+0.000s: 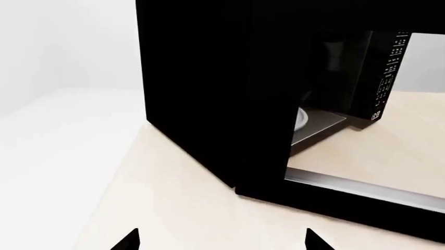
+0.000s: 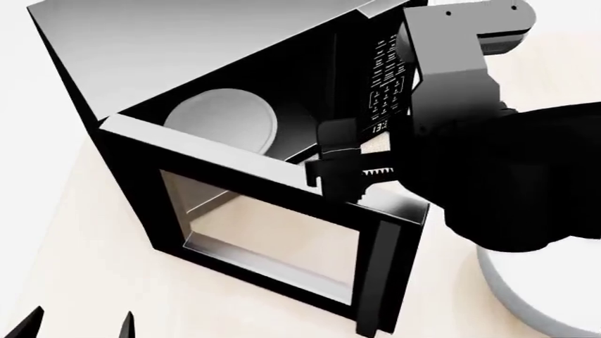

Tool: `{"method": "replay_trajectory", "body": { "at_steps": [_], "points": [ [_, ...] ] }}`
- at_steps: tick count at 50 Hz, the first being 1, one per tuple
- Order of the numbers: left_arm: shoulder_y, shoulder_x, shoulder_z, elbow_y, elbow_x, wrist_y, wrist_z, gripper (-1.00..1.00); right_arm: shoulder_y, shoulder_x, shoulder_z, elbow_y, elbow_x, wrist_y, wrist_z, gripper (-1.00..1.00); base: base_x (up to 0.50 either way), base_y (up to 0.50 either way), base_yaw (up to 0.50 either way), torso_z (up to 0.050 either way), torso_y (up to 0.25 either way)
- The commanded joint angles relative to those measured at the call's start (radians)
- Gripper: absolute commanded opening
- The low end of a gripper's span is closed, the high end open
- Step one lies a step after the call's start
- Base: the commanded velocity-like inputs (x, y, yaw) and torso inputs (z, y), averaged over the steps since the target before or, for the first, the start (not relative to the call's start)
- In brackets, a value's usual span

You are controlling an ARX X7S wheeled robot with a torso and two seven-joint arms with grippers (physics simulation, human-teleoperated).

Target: Open the microwave.

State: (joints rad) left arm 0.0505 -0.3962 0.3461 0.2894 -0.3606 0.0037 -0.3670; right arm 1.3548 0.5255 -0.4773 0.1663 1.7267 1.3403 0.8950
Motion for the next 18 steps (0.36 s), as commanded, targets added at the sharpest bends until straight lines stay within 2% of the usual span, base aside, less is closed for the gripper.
{"method": "replay_trajectory", "body": {
  "at_steps": [1, 18],
  "points": [
    [-0.002, -0.001, 0.003, -0.002, 0.0, 0.0, -0.002, 1.0, -0.069, -0.013, -0.021, -0.034, 0.101, -0.017, -0.048, 1.0, 0.0, 0.0, 0.0, 0.0, -0.011],
    [0.001, -0.005, 0.007, 0.004, 0.002, -0.001, -0.008, 1.0, -0.105, -0.001, -0.005, -0.096, 0.17, -0.039, -0.046, 1.0, 0.0, 0.0, 0.0, -0.001, -0.003]
  ]
}}
